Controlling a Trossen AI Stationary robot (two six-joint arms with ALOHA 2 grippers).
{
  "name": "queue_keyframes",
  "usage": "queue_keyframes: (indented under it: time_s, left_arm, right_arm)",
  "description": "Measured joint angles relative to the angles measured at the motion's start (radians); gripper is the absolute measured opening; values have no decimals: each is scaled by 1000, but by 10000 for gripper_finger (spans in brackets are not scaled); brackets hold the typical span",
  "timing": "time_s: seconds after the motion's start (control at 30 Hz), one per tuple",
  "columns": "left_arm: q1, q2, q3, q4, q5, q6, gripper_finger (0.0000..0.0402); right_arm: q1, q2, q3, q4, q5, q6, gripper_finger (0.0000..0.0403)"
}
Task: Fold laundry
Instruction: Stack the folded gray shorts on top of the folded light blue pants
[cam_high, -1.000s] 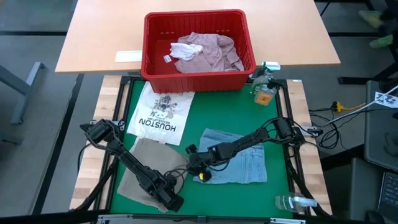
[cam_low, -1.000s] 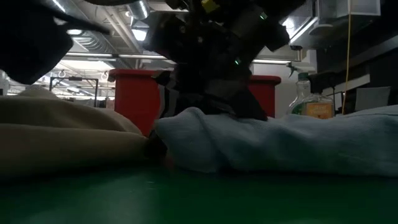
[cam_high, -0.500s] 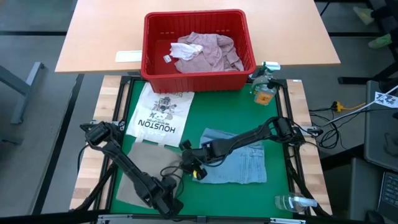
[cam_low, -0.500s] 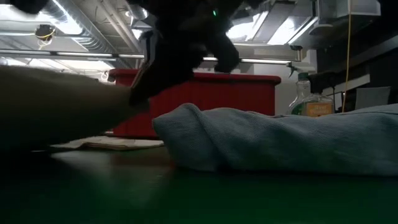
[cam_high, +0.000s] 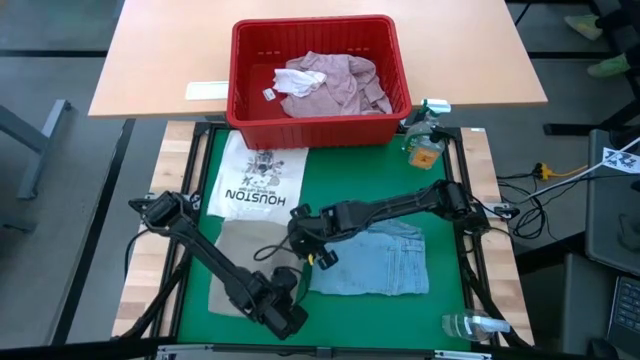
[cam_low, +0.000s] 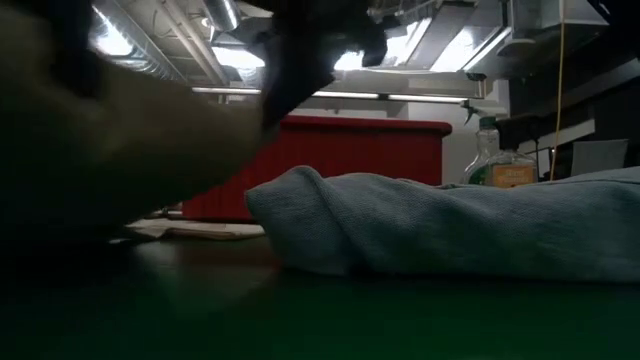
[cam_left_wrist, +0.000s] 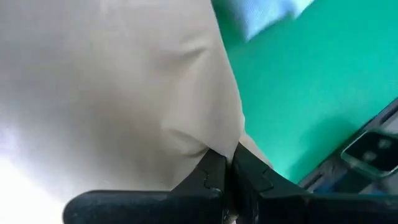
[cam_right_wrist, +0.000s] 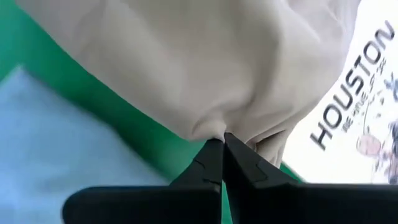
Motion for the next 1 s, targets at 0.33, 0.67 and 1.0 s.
queue_keyframes:
  time_s: [0.33, 0.67, 1.0]
  left_arm:
    - [88, -1, 64, 4, -105, 186, 0]
    - [142, -2, 192, 31, -181, 385, 0]
    - [229, -3, 193, 288, -191, 606, 0]
  right_arm:
    - [-16, -123, 2, -169, 3, 10, 1]
    - [-15, -268, -89, -302, 47, 114, 0]
    - [-7, -577, -392, -261, 144, 277, 0]
